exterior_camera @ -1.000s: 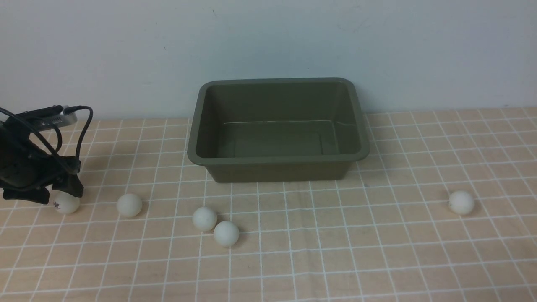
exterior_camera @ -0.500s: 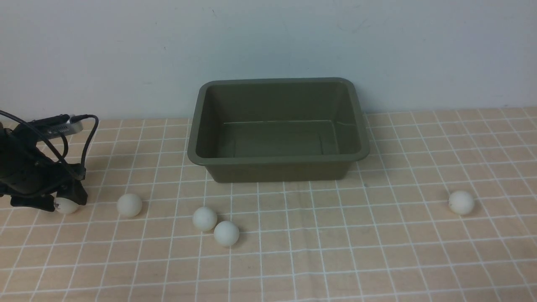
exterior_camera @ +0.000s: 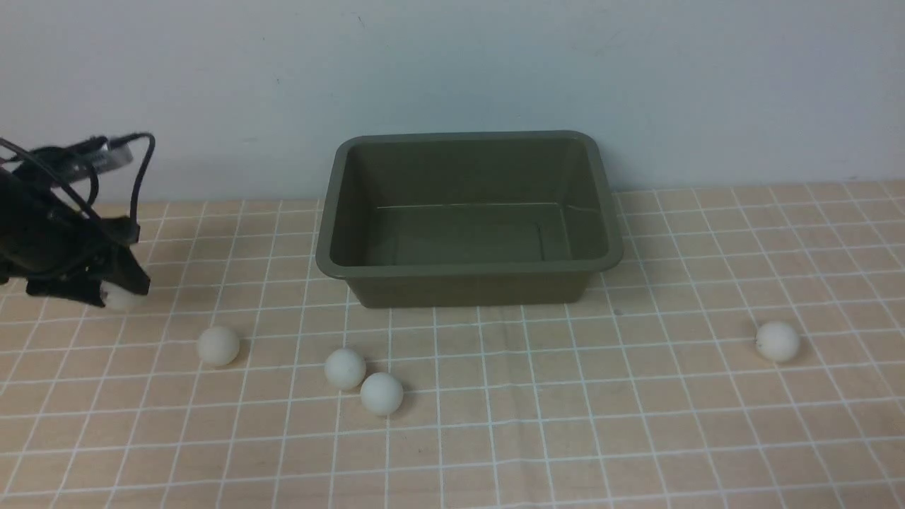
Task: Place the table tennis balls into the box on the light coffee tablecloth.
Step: 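Reach for and grasp a ping pong ball on the table beside the basket, then drop the ball into the bin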
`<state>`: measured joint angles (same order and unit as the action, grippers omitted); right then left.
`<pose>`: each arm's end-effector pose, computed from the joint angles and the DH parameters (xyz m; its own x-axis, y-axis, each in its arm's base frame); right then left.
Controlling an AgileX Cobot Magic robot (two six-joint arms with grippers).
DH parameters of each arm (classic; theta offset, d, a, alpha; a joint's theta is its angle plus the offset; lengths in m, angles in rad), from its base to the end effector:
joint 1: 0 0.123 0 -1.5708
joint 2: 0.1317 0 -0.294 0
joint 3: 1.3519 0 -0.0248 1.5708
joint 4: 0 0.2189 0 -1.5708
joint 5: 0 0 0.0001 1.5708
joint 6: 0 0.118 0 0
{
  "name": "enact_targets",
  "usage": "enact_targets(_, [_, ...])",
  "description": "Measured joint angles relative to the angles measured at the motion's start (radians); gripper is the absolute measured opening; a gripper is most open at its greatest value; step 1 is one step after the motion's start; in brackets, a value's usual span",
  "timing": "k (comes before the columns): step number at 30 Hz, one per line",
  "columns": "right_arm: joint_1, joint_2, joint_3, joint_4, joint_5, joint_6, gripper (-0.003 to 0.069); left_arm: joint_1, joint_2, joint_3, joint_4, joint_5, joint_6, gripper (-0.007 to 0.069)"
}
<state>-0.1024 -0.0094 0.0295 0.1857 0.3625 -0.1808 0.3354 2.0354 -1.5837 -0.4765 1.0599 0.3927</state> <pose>0.0383 0.0038 0.1646 -0.2844 0.0223 -0.9584 0.0376 0.9992 0.0121 0.3929 0.0869 0.2054 -0.9489 -0.1901 -0.2517 -0.0906 0.9287 -0.3596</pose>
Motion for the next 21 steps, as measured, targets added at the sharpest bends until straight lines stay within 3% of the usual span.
enact_targets(4, [0.0, 0.0, 0.0, 0.0, 0.001, 0.0, -0.0019, -0.02, 0.0, -0.112, -0.189, 0.109, 0.039, 0.0318])
enact_targets(6, [0.0, 0.0, 0.0, 0.0, 0.001, 0.0, -0.0019, -0.077, 0.0, -0.171, -0.29, 0.132, 0.101, 0.0318])
enact_targets(9, [0.0, 0.0, 0.0, 0.0, 0.001, 0.0, -0.0019, -0.174, 0.0, -0.204, -0.338, 0.135, 0.132, 0.0318])
enact_targets(14, [0.0, 0.0, 0.0, 0.0, 0.001, 0.0, -0.0019, -0.341, 0.003, -0.211, -0.311, 0.021, 0.141, 0.0318])
enact_targets(15, [0.0, 0.0, 0.0, 0.0, 0.001, 0.0, -0.0019, -0.412, 0.011, -0.211, -0.276, -0.053, 0.144, 0.0318])
enact_targets(21, [0.0, 0.0, 0.0, 0.0, 0.001, 0.0, -0.0019, -0.571, 0.075, -0.211, -0.128, -0.248, 0.131, 0.0318])
